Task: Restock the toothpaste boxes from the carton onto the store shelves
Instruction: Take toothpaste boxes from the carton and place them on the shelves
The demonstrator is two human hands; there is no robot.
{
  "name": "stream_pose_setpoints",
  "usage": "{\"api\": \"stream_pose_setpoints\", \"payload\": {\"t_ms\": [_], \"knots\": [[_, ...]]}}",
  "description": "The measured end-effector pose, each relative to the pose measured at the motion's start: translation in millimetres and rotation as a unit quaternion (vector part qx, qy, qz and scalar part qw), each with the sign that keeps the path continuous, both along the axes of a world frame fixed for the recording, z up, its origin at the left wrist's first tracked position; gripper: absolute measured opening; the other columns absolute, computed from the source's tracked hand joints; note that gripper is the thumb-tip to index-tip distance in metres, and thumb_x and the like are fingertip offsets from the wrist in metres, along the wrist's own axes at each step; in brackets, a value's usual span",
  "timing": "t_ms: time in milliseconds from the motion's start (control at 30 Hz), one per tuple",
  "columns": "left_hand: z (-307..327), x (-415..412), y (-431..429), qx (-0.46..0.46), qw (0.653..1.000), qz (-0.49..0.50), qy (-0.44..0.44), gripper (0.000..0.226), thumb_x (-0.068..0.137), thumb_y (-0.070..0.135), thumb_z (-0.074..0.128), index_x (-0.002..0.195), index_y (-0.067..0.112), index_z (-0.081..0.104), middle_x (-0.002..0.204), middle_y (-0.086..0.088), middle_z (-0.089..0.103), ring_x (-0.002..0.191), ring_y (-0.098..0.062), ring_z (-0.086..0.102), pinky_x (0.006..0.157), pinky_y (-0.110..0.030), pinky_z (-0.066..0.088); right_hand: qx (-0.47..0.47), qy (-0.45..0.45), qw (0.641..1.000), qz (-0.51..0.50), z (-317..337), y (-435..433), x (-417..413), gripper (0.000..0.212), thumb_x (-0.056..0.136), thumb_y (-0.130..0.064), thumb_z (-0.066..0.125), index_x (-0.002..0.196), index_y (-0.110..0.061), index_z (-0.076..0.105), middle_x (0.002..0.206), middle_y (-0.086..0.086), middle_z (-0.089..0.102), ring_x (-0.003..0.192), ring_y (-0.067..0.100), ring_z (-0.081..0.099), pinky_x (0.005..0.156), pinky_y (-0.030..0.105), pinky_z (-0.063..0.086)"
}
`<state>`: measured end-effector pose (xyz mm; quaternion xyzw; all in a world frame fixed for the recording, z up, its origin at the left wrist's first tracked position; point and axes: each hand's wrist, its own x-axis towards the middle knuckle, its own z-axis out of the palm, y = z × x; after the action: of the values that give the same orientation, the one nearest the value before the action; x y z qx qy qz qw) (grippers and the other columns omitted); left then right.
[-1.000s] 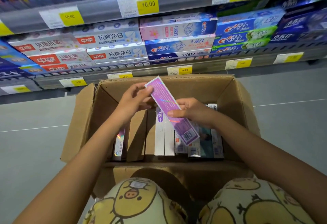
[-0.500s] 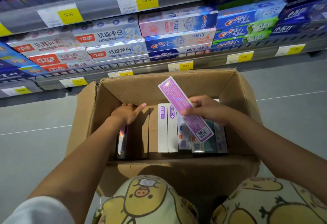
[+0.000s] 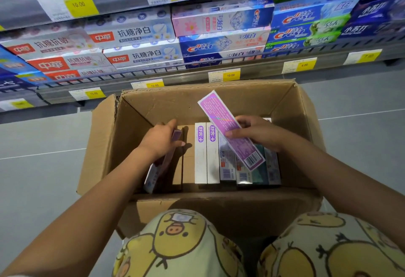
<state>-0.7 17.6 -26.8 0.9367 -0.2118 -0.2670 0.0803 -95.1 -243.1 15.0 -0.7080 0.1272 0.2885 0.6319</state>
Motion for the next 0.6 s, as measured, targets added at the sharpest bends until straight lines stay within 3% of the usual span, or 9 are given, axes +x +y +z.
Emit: {"api": "stream_pose_setpoints", "payload": {"t_ms": [100,233,367,433,500,600], "knots": [[-0.4,-5.9,0.7,-0.059,0.998,0.028,-0.010,0.029,0.085,0.024,0.066,0.106,0.022,0.046,0.100,-0.007,0.063,0.088,-0.024,0.061,0.068,-0.033,0.052,0.052,0.039,0.998,-0.010,-0.3,2.8,1.3,0.028,0.085,-0.021,0.064,0.112,-0.017,0.058,0.104,0.006,0.067,0.092,0.022,0.067,0.080,0.035,0.054],[7.0,-5.9,4.6,-0.145,0.985,0.090,0.015,0.025,0.082,0.022,0.070,0.097,0.023,0.051,0.094,0.001,0.065,0.086,-0.017,0.062,0.071,-0.035,0.055,0.119,0.057,0.991,-0.010,2.1,3.9,2.7,0.043,0.077,-0.031,0.067,0.113,-0.009,0.057,0.098,0.011,0.067,0.088,0.024,0.066,0.075,0.032,0.056],[24.9,4.5,10.1,-0.240,0.954,0.171,0.053,0.023,0.079,0.023,0.073,0.084,0.022,0.051,0.093,0.005,0.065,0.083,-0.007,0.062,0.061,-0.025,0.049,0.073,0.034,0.996,0.039,8.9,10.6,7.8,0.055,0.069,-0.032,0.072,0.118,-0.019,0.051,0.113,0.011,0.063,0.095,0.020,0.066,0.075,0.027,0.057],[30.9,9.4,13.5,-0.275,0.939,0.191,0.075,0.023,0.077,0.025,0.075,0.083,0.023,0.053,0.096,0.003,0.067,0.089,-0.013,0.064,0.065,-0.031,0.053,0.021,0.033,0.998,0.048,5.3,13.8,10.9,0.073,0.062,-0.036,0.076,0.125,-0.023,0.041,0.114,0.006,0.062,0.098,0.019,0.065,0.080,0.032,0.055],[36.0,11.4,15.8,-0.313,0.922,0.213,0.088,0.023,0.075,0.023,0.076,0.084,0.023,0.054,0.098,-0.001,0.068,0.092,-0.018,0.066,0.069,-0.038,0.056,0.001,0.045,0.998,0.035,-1.8,13.0,12.8,0.068,0.067,-0.036,0.078,0.123,-0.024,0.042,0.111,0.006,0.062,0.097,0.022,0.066,0.080,0.034,0.053],[44.2,10.7,15.3,-0.367,0.893,0.242,0.100,0.024,0.076,0.016,0.074,0.089,0.019,0.055,0.094,-0.002,0.069,0.085,-0.014,0.069,0.060,-0.030,0.057,0.041,0.049,0.998,0.008,-6.9,5.7,12.8,0.048,0.066,-0.038,0.077,0.105,-0.025,0.054,0.106,0.008,0.065,0.090,0.025,0.067,0.074,0.032,0.050]]}}
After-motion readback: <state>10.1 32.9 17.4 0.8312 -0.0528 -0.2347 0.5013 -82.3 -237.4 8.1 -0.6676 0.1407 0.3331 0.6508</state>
